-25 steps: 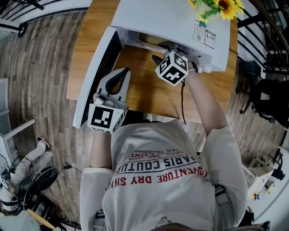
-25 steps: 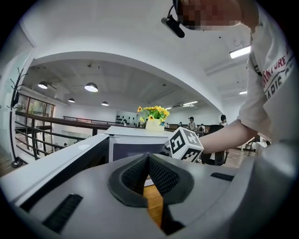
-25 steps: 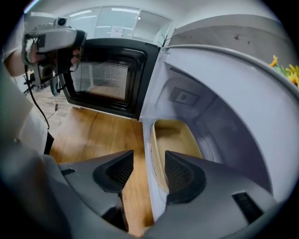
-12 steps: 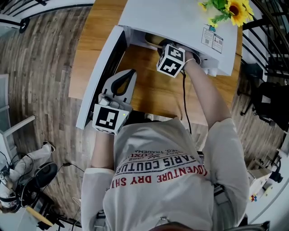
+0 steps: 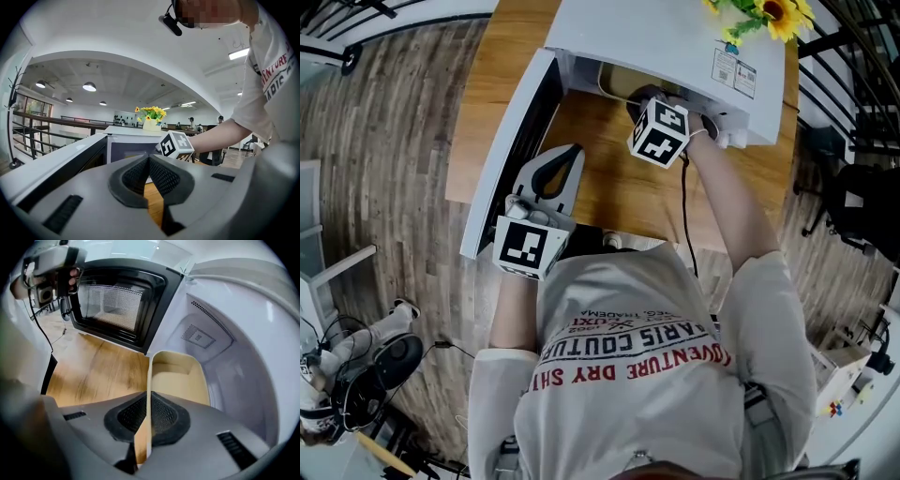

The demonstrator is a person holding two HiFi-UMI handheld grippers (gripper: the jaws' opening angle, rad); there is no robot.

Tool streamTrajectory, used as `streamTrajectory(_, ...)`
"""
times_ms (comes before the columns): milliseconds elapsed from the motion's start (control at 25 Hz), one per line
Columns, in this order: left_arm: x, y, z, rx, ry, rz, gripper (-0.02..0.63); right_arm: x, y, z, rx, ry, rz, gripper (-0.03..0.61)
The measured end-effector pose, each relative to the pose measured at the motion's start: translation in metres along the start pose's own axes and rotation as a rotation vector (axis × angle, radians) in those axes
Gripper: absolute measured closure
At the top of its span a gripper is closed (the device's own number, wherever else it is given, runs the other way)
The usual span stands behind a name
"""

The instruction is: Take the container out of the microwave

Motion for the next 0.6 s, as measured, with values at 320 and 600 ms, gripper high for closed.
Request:
streamTrajectory(320,0.039,0.014,0.028,0.022,-0.001,-0.035,0.601,-0.05,-0.024,0.057,0.114,0.008,-0.074,0.543)
streamTrajectory(600,0.064,0.024,0.054,0.039,-0.005,-0.057,0.601,-0.098,-0.045,0.115,0.269,-0.011,-0.207,0.543)
Point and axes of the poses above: the fingertips, and each gripper's own axes: z backward along the fingers, x to its right, y out of its top, the point moved 10 cm from there along z, backward along the fingers, and after that the axes turned 9 degrees about -z, right-handed, at the moved point
